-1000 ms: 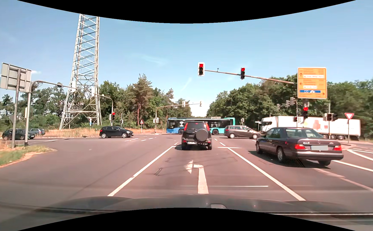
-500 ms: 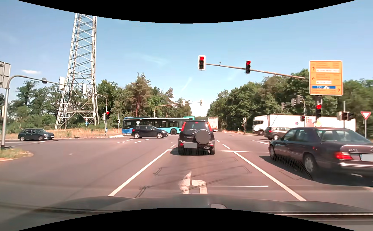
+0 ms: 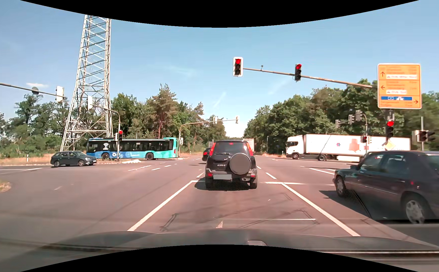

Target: Follow the waypoints while adhering to traffic rules and regulations

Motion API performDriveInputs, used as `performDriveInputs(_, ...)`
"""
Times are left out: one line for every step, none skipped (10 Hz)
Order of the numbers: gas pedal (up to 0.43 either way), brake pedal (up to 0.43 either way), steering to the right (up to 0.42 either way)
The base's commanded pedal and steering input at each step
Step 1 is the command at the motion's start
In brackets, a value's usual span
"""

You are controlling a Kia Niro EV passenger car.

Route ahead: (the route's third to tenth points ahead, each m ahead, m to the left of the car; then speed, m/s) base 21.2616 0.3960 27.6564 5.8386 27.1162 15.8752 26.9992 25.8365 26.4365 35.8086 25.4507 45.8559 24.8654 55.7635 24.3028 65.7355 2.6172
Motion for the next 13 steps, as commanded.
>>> performDriveInputs(0.000, 0.207, -0.003)
performDriveInputs(0.000, 0.207, -0.003)
performDriveInputs(0.000, 0.207, -0.004)
performDriveInputs(0.000, 0.213, -0.003)
performDriveInputs(0.000, 0.226, -0.003)
performDriveInputs(0.000, 0.226, -0.003)
performDriveInputs(0.000, 0.232, -0.003)
performDriveInputs(0.000, 0.226, -0.003)
performDriveInputs(0.000, 0.226, -0.004)
performDriveInputs(0.000, 0.226, -0.003)
performDriveInputs(0.000, 0.226, -0.003)
performDriveInputs(0.000, 0.226, -0.003)
performDriveInputs(0.000, 0.226, -0.003)
